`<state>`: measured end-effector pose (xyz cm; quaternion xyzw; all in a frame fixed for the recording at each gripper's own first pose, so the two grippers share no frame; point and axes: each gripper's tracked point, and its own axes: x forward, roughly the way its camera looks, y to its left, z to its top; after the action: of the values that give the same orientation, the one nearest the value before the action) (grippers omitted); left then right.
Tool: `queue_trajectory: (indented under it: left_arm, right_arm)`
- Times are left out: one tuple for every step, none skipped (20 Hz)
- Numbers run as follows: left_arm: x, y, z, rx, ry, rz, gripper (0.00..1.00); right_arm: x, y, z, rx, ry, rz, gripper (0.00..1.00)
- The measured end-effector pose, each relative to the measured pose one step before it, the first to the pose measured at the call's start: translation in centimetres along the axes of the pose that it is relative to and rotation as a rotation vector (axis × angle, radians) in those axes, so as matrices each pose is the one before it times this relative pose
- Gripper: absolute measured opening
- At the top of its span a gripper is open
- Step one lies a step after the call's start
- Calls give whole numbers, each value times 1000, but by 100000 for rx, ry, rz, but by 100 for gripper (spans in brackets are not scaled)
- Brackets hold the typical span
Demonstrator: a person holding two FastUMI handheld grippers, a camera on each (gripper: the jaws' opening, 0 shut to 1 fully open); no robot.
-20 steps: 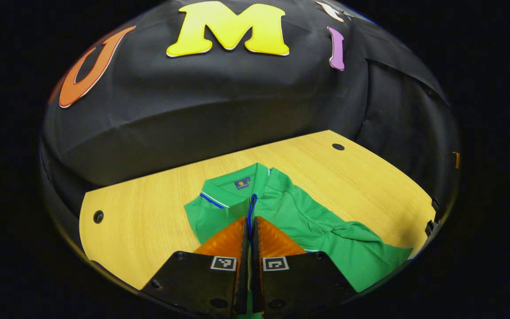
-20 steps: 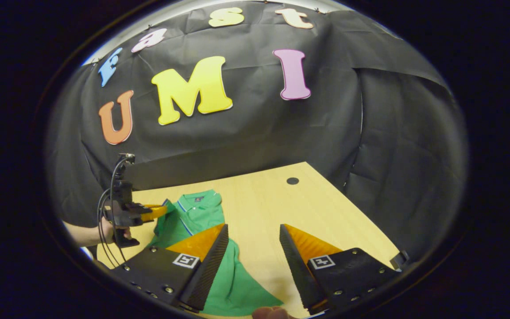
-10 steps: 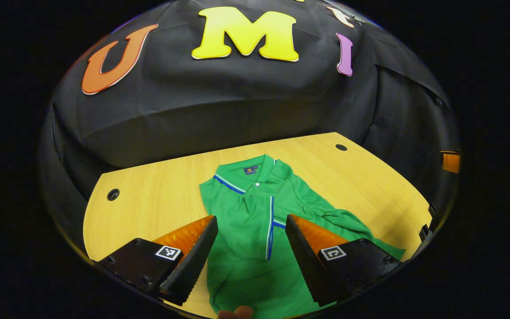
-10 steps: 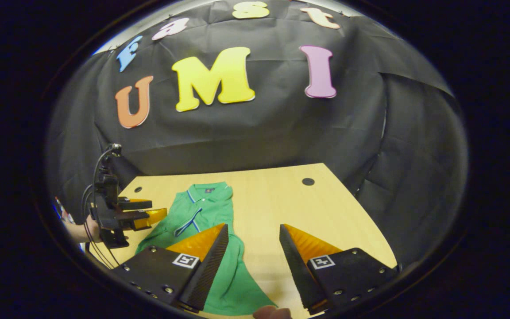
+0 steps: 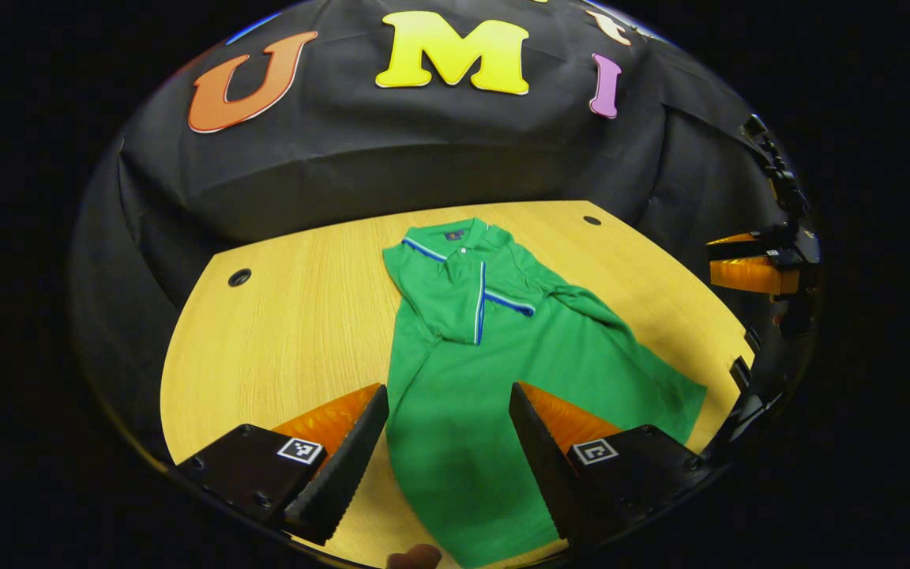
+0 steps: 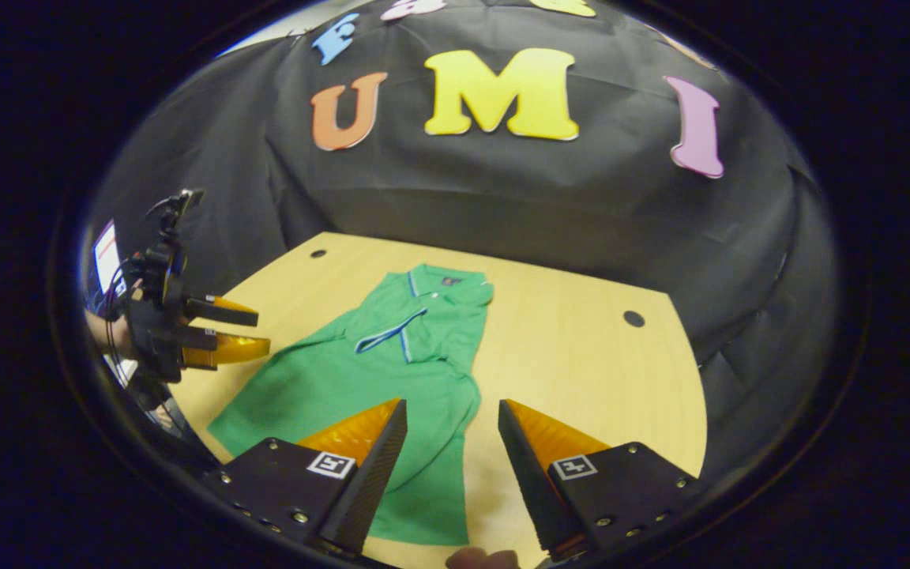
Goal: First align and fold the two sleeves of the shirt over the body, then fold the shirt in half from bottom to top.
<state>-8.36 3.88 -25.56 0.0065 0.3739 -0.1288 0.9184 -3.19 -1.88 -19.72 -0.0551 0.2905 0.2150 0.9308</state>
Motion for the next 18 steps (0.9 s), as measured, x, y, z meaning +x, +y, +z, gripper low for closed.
queue_trajectory:
  left_arm:
    - [-831,-92,-1367,-646,2295,-676,99]
    - [-734,-227,-1412,-446,2592,-1238,99]
    - [-475,-272,-1602,-550,3102,-1559,99]
    - [-557,-475,-1574,-1016,2886,-1970,99]
    - [-469,-663,-1604,-1574,3341,-2842,99]
    - [-492,-486,-1764,-1480,3203,-2045,99]
    - [-502,-400,-1694,-839,2736,-1205,99]
    - [-425,-106,-1624,14,3037,86,99]
    - [-190,2,-1896,129,3493,-160,99]
    - [-296,-107,-1537,-38,2814,-187,99]
    - [-99,30,-1247,-221,2432,36,99]
    - [177,90,-713,-1201,1359,189,99]
    - [708,259,-732,-2689,1264,270,99]
    - [342,68,-549,-3266,1039,225,99]
    - [83,266,-101,-2019,-1301,899,99]
    - [98,0,299,-1242,-1119,-171,98]
    - [126,118,293,-330,-521,1766,98]
    - [79,36,249,481,-1091,1283,98]
  right_arm:
    - [117,235,-1501,-1122,3901,2093,75]
    - [71,84,-1672,-938,4272,1363,75]
    - [-32,184,-1799,-777,3953,1612,75]
    - [46,161,-1683,-1047,3770,755,75]
    - [231,92,-1621,-2133,3397,-10,77]
    - [283,248,-1630,-2329,3620,111,75]
    - [408,330,-1524,-1776,3394,58,75]
    - [326,318,-1321,-1150,2902,-8,75]
    - [191,370,-1273,-498,2622,394,75]
    - [336,248,-796,161,2054,311,75]
    - [352,184,-621,351,1280,-94,75]
    - [414,103,-281,137,1114,-513,75]
    - [556,-77,-96,-407,613,-820,75]
    - [332,-43,-16,117,165,-649,75]
    - [69,49,-217,749,86,-362,75]
    - [172,-5,-131,701,-133,-411,75]
    - [451,40,-184,657,236,-517,75]
    - [545,-20,-318,296,906,-596,75]
